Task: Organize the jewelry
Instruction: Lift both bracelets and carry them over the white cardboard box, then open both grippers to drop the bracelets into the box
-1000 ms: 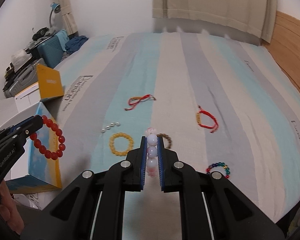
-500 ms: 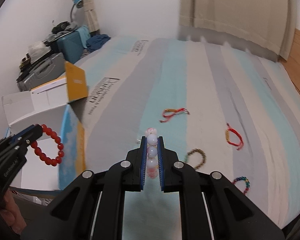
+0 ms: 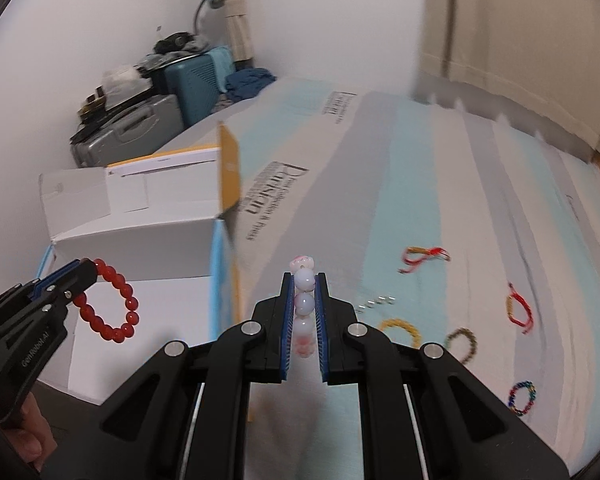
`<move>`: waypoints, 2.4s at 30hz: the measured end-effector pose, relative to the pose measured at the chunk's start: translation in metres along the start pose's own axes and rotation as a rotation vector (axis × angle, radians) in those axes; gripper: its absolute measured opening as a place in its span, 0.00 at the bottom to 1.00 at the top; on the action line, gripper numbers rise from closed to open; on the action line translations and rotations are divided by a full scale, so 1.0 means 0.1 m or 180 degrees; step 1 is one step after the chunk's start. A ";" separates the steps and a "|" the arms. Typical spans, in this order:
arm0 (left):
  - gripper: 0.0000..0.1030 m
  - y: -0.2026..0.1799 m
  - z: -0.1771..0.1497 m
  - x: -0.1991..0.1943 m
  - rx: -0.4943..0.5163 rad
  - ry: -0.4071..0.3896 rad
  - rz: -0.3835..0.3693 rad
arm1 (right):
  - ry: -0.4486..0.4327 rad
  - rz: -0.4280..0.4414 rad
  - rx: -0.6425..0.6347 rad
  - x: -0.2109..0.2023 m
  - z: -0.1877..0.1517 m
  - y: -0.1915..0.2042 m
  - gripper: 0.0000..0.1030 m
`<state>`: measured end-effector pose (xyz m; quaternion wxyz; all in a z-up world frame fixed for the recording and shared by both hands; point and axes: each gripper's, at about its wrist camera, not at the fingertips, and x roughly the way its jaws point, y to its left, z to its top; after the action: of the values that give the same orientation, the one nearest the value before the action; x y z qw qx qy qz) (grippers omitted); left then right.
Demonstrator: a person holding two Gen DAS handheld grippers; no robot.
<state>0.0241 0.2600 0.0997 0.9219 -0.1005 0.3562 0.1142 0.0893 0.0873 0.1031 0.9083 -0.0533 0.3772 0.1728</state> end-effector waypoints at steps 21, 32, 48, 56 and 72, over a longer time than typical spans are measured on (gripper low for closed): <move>0.12 1.10 -0.40 0.49 -0.0269 0.0632 0.0327 | 0.0492 0.0414 -0.0550 0.78 -0.17 1.38 0.09; 0.13 1.30 -0.60 0.74 -0.0209 0.1046 0.0438 | 0.0923 0.0398 -0.0571 1.18 -0.38 1.52 0.09; 0.19 1.29 -0.61 0.69 -0.0219 0.1078 0.0575 | 0.1093 0.0378 -0.0515 1.29 -0.47 1.45 0.29; 0.53 1.30 -0.51 0.51 -0.0302 0.0867 0.0742 | 0.0846 0.0403 -0.0449 1.07 -0.35 1.34 0.66; 0.91 0.99 -0.28 0.31 -0.0304 0.0480 0.0786 | 0.0437 0.0210 -0.0225 0.63 -0.11 0.78 0.92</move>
<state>0.0001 0.3514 0.0481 0.8657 -0.1079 0.4282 0.2357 0.0957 0.1749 0.0537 0.8717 -0.0846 0.4338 0.2118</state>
